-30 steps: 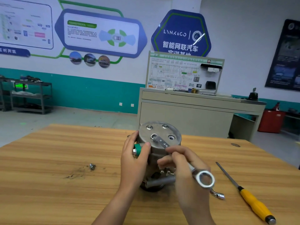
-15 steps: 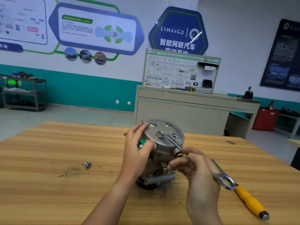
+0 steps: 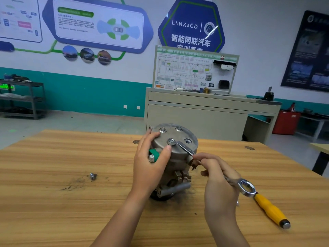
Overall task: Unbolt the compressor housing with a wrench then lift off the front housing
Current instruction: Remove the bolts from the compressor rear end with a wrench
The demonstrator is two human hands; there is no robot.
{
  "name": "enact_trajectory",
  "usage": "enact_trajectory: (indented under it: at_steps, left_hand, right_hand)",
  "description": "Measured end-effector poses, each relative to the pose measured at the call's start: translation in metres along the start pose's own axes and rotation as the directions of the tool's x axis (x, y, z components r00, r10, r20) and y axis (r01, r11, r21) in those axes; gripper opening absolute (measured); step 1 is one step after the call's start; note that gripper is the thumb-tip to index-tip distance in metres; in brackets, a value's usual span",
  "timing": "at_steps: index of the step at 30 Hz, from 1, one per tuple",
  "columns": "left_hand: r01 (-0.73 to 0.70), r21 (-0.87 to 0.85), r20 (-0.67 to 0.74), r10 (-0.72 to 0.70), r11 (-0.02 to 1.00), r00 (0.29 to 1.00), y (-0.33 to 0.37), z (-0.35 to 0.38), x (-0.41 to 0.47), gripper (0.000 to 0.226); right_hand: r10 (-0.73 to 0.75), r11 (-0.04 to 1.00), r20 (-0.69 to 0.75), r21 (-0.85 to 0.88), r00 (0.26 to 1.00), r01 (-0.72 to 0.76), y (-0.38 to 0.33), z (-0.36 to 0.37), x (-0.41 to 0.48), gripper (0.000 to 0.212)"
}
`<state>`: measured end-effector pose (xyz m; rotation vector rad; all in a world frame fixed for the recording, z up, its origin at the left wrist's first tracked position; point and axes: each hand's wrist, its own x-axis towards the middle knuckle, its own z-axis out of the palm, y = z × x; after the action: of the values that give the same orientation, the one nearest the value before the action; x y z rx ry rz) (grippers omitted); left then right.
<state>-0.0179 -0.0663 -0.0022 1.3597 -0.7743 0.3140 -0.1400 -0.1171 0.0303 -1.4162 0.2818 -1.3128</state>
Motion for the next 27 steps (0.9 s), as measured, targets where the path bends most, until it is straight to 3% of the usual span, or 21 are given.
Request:
enact_trajectory:
  at_steps: [5,17,27]
  left_hand:
    - [-0.015,-0.006,-0.017,0.015,1.0,1.0,0.001,0.0,0.0,0.032]
    - [-0.05,0.007,-0.122,0.05,0.999,0.991,-0.003,-0.009,-0.001,0.036]
    - [-0.06,0.041,-0.097,0.064,0.997,0.993,-0.003,-0.006,0.001,0.033]
  right_hand:
    - [-0.038,0.999,0.014,0.024,0.999,0.038,0.004,0.002,-0.003,0.029]
    - [-0.044,0.999,0.161,0.009,0.986,0.043,0.001,0.001,-0.006,0.044]
    - [-0.042,0.999,0.208,-0.002,0.977,0.043,0.0,-0.01,0.004,0.04]
